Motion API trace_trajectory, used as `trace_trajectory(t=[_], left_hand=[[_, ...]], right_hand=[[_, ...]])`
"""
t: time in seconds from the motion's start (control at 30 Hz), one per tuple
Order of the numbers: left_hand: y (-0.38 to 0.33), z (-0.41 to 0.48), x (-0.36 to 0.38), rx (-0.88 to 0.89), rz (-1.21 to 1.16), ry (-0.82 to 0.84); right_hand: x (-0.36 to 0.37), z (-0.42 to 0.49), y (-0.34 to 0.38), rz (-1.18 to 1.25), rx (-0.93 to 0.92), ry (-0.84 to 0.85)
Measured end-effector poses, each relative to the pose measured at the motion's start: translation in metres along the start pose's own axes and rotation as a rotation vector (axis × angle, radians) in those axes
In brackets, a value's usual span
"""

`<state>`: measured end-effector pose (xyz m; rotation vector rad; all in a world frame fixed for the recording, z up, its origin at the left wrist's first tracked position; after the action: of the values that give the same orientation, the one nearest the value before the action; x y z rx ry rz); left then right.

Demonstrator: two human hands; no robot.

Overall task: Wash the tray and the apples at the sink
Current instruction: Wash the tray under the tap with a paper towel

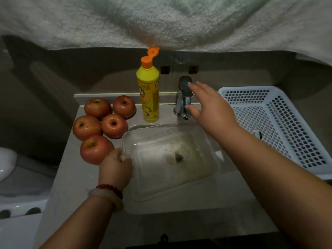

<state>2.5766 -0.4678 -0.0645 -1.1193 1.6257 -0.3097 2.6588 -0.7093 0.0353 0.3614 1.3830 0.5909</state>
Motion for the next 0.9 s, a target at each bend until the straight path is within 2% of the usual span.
trace_trajectory(t=[0.37,0.63,0.8,0.9], left_hand=[[0.004,0.002,0.020,-0.054,-0.073,0.015],[-0.014,0.000,0.023,-0.130,-0.200,0.066],[-0.019,0.001,0.025,-0.135,-0.147,0.047],[-0.021,0.000,0.027,-0.068,0.018,-0.005]], right_hand=[[0.011,0.033,-0.007,-0.229,-0.088,0.099],[-0.002,0.038,0.005,-0.263,-0.055,0.128],[-0.005,0.041,0.007,-0.253,-0.047,0.122],[-0.007,0.042,0.007,-0.264,-0.050,0.135]])
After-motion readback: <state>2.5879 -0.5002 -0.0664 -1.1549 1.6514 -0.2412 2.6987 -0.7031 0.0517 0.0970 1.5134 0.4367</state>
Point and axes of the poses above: each hand's wrist, its own z-axis towards the middle knuckle, its own x-axis out of the palm, y = z × x, the point moved 1 cm from there along z, towards the middle knuckle, and after that the axes turned 15 degrees about z, right-handed, at the moved point
